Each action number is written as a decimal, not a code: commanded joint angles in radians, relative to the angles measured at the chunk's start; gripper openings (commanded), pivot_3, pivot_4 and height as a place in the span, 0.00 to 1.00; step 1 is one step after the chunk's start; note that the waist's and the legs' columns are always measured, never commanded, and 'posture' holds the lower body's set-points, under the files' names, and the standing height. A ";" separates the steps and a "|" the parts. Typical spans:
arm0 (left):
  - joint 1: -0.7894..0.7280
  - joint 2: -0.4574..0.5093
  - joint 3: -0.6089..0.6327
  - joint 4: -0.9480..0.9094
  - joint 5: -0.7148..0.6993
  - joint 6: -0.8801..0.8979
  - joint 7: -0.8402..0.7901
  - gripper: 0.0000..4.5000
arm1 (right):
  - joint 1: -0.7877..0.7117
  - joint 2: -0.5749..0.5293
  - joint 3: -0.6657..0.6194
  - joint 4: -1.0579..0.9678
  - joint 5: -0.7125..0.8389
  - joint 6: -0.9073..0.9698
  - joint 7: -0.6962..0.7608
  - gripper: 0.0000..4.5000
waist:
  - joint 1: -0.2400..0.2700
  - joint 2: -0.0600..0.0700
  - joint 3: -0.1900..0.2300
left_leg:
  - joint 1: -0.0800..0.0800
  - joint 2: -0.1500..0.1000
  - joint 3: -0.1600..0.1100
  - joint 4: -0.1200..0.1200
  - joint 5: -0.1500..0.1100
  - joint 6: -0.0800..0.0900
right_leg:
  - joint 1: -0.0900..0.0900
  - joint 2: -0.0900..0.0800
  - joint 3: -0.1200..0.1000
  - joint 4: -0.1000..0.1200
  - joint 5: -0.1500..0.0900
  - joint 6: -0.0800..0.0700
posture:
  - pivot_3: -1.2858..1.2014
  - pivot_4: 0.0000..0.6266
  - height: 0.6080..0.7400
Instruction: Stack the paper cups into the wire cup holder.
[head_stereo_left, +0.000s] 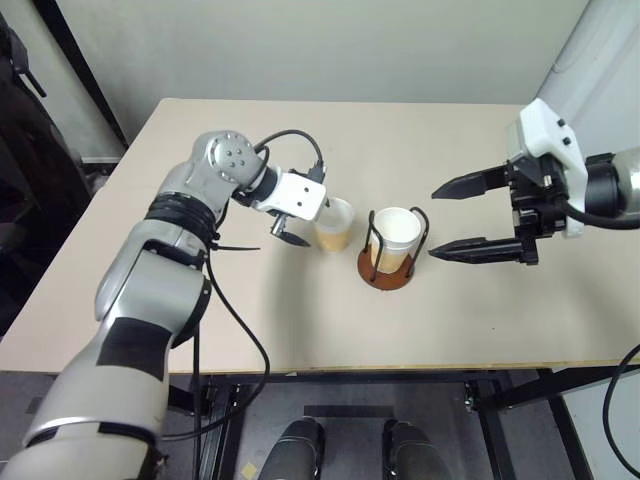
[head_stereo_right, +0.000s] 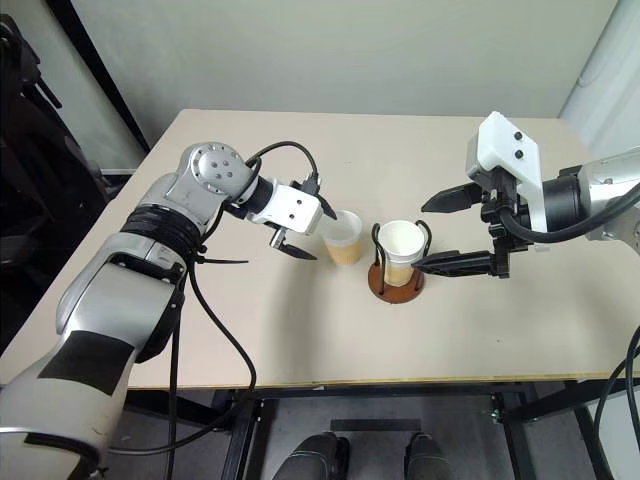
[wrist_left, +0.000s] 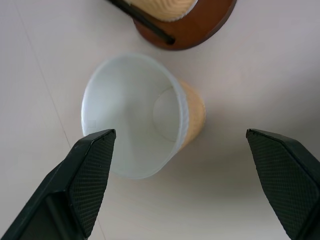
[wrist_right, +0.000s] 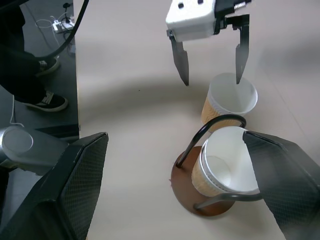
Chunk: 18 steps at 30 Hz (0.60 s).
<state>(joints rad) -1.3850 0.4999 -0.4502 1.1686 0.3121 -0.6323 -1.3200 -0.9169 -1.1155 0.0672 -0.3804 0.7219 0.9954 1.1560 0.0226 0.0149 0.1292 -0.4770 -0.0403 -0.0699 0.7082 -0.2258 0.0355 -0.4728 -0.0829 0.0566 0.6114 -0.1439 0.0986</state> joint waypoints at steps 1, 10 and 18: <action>-0.018 -0.019 0.007 0.023 0.027 -0.018 0.065 1.00 | -0.010 -0.014 -0.038 -0.020 0.002 0.008 -0.007 1.00 | 0.001 0.000 0.000 | 0.000 -0.001 0.001 0.000 0.000 0.000 | 0.000 0.000 -0.002 0.000 0.000 0.000 | 0.52 0.24 1.00; -0.012 -0.052 0.017 0.062 0.046 -0.034 0.080 0.96 | -0.003 -0.024 -0.051 -0.029 0.004 0.026 -0.012 1.00 | 0.000 0.000 0.000 | 0.000 0.000 0.002 0.000 0.000 -0.001 | -0.001 0.000 0.000 0.000 0.001 0.001 | 0.52 0.24 1.00; -0.007 -0.057 0.034 0.062 0.016 -0.036 -0.015 0.36 | 0.006 -0.029 -0.058 -0.026 0.002 0.028 -0.011 1.00 | 0.000 0.000 0.000 | 0.001 0.000 0.002 0.000 0.000 -0.001 | -0.001 0.004 -0.002 0.001 0.001 0.001 | 0.52 0.24 1.00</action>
<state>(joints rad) -1.3848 0.4452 -0.4433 1.2413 0.3514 -0.6604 -1.3148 -0.9047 -1.1261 0.0549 -0.3975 0.7222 1.0280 1.1475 0.0227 0.0148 0.1291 -0.4765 -0.0398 -0.0686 0.7086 -0.2261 0.0353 -0.4739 -0.0816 0.0571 0.6117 -0.1424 0.0993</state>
